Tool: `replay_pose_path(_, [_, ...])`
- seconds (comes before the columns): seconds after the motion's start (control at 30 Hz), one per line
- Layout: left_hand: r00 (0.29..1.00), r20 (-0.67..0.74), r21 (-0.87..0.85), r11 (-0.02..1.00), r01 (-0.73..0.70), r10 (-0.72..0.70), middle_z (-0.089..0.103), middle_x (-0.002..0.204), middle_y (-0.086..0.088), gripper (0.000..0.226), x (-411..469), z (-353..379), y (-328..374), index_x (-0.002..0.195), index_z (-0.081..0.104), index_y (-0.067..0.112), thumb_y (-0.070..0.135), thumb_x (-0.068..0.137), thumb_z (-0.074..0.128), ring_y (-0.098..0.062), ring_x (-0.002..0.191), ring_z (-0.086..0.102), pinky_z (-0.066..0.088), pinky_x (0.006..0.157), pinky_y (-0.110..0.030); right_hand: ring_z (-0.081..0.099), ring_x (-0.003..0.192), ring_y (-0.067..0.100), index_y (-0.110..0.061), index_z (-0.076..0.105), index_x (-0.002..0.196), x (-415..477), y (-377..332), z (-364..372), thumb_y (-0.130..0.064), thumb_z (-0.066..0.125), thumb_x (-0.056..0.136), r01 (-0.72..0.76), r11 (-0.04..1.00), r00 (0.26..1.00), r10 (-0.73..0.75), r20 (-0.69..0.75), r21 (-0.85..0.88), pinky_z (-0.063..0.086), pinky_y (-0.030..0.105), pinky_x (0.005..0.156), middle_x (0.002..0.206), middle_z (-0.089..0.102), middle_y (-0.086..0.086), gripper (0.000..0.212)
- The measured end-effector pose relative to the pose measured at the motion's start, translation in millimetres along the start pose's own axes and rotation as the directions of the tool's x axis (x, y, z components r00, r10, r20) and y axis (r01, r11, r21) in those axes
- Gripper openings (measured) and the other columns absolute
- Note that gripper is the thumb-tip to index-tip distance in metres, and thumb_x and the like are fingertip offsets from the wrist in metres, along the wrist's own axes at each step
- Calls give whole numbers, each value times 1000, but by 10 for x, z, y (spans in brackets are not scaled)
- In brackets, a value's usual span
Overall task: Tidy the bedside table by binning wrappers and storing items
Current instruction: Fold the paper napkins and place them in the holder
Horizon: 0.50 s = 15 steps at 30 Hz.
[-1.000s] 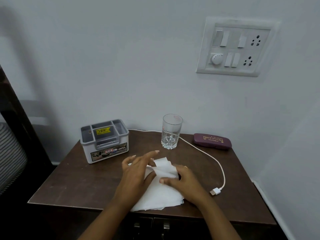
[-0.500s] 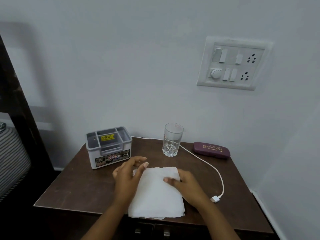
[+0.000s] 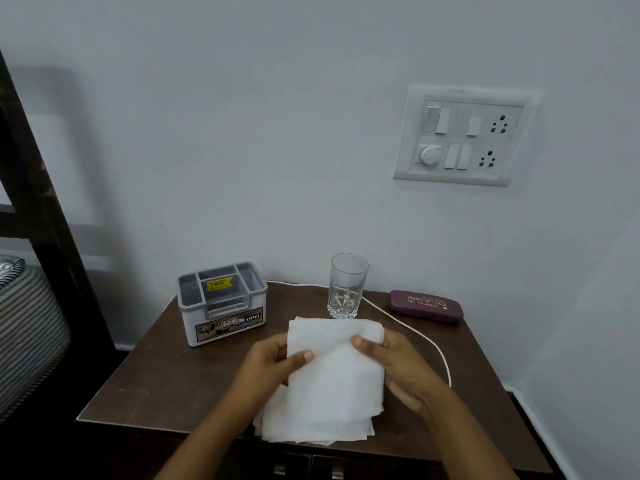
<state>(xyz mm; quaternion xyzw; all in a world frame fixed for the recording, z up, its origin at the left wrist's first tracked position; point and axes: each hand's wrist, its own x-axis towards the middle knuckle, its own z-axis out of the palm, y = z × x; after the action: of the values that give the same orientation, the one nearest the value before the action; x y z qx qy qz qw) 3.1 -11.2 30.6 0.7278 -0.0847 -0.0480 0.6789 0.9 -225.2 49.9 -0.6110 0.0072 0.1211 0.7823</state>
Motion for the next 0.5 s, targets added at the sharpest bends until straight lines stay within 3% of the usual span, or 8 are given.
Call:
replay_pose_path(0.07, [997,-18,-106,992,70,-72,75,88,-10,17,-16,5,95,97,69,7,1,82,64,-24,78,71,57,60,-27,64,108,31,-2,62,116,-43,-63,-16,-7,63,84,-44,998,998,42,39,48,54,38,91,114,68,18,32])
replay_pose_path(0.2, [988,30,-229,961,153,-150,72,101,-16,25,-77,-34,245,108,65,2,7,84,62,-29,92,69,59,72,-32,67,102,30,5,61,115,-158,-124,-9,1,65,79,-117,993,990,118,75,-22,56,37,86,111,69,19,36])
replay_pose_path(0.37, [961,190,-128,966,225,-199,71,105,-16,33,-175,-86,372,112,64,7,-2,80,64,-24,91,70,59,73,-31,72,83,22,-1,67,104,-314,-235,51,7,62,81,-60,998,998,61,36,-14,59,30,70,101,73,17,25])
replay_pose_path(0.5, [970,190,-89,981,171,-152,73,100,-13,27,-243,-120,522,106,68,6,-4,82,61,-20,85,71,58,69,-27,70,94,22,-7,69,104,-441,-330,79,8,60,82,30,995,997,-24,70,-92,57,33,83,104,73,13,28])
